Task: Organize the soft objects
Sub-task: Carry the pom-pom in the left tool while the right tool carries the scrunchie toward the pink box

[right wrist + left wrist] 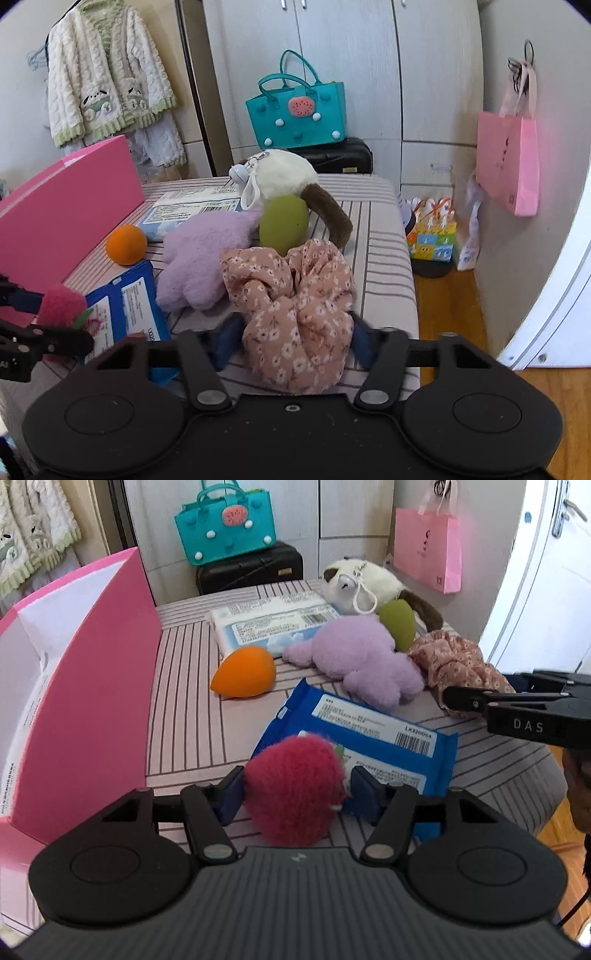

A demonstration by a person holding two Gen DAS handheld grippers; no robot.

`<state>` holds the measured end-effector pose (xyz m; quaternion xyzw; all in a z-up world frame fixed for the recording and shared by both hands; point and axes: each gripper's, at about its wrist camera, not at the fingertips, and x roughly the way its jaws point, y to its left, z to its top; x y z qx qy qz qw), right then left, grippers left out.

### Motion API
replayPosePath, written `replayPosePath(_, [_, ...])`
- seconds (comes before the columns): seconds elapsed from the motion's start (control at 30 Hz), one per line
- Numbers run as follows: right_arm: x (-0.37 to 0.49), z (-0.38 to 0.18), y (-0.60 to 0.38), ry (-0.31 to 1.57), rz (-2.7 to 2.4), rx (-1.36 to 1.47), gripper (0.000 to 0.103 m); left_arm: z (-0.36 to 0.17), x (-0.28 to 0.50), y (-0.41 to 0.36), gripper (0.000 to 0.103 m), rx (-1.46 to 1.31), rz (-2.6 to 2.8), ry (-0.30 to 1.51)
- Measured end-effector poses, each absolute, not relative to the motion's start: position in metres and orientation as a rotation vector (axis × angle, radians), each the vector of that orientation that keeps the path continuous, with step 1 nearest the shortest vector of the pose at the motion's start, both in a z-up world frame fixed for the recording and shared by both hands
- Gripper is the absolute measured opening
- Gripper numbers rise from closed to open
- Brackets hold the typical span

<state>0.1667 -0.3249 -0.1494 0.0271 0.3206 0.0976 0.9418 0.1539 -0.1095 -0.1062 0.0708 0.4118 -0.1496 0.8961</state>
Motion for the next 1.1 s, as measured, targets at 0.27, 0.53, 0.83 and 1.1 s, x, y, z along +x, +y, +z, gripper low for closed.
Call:
replayPosePath(0.27, [0.161,-0.146,-0.331,0.594,0.179,0.075,0.02,-0.109,0.151,-0.103,0.053,0.048,-0.281,0.867])
replayPosePath(0.53, [0.152,-0.139,-0.331,0.574,0.203,0.077,0.02,-0.107,0.145,-0.105,0.044,0.056,-0.279,0.839])
replayPosePath(0.83, [0.136,-0.121,-0.321,0.587,0.303,0.071,0.02,-0.099,0.145,-0.103,0.044,0.029,-0.33,0.887])
replayPosePath(1.1, [0.126,-0.108,-0.309,0.655,0.424,0.085,0.02,-0.083,0.137,-0.097,0.044,0.061,-0.413,0.913])
